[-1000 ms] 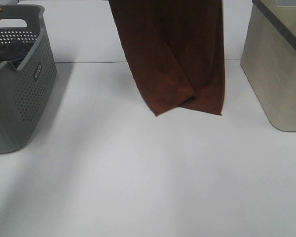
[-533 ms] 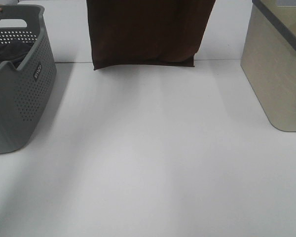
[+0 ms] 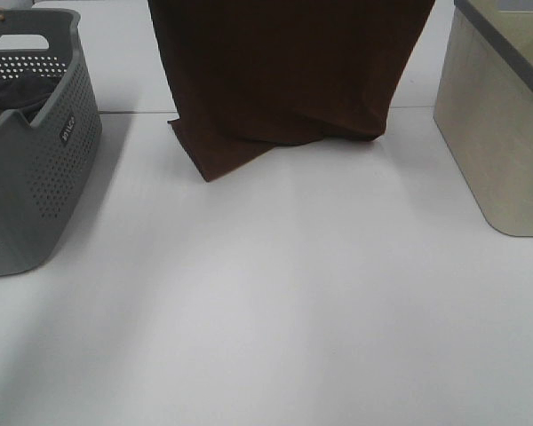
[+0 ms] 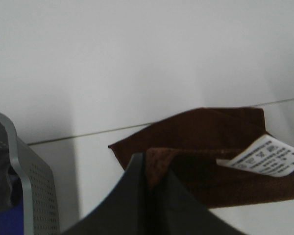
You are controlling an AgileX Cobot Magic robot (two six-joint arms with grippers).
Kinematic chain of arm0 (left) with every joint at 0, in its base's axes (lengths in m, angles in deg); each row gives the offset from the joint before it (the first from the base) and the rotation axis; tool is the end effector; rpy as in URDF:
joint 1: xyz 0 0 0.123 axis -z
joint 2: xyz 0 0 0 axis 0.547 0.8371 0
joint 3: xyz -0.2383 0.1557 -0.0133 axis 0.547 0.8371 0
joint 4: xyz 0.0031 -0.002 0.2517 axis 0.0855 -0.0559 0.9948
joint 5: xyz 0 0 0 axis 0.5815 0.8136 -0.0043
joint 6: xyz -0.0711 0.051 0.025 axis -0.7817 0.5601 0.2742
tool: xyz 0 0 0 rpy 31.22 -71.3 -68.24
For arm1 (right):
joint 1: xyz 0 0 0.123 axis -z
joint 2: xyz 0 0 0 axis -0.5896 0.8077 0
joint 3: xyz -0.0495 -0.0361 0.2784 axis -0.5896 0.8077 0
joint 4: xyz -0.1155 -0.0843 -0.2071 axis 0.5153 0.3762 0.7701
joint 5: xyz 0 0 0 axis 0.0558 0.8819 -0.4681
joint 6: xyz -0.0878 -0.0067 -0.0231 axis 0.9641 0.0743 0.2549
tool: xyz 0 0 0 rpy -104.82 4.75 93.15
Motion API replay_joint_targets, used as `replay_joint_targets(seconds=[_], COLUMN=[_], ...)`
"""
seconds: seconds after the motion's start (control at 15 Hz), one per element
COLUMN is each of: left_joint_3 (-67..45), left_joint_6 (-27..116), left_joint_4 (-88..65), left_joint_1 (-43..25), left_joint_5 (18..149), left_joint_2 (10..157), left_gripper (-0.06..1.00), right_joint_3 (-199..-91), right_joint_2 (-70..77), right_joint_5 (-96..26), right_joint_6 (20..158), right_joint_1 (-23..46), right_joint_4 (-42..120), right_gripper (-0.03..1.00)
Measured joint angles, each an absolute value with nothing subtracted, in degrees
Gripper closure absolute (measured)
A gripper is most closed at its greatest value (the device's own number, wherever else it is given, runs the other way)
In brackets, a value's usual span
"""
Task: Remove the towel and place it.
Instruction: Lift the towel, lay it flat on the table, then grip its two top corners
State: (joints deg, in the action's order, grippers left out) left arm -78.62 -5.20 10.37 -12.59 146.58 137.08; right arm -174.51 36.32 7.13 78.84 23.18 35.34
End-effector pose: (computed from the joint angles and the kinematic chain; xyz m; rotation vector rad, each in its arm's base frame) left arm 0.4574 -0.1593 0.3961 0.0992 2.2778 -0.1553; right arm 0.4129 0.1099 0.3826 -0.4475 2.2587 0.2527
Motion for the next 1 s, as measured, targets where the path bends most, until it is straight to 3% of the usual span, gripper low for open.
replay_joint_targets(seconds=[0.27, 0.53, 1.0], left_joint_3=[-73.23, -48.59, -17.14], left_joint_6=[-1.77, -0.96, -4.4], left_joint_4=[2.75, 2.4, 3.03], left_joint_1=[-12.54, -10.76, -2.51], left_joint_5=[148.81, 147.84, 145.32], left_joint_2=[135.7, 124.01, 106.94], left_gripper=[0.94, 0.94, 0.94], right_joint_3=[-174.51, -170.72, -140.36], right_joint_2=[36.32, 34.65, 17.12], right_joint_5=[21.51, 24.66, 24.89], right_joint_6=[75.81, 73.23, 72.89], right_joint_1=[23.75, 23.75, 23.47], right_joint_4=[37.06, 35.63, 30.47], right_gripper=[0.97, 0.97, 0.97])
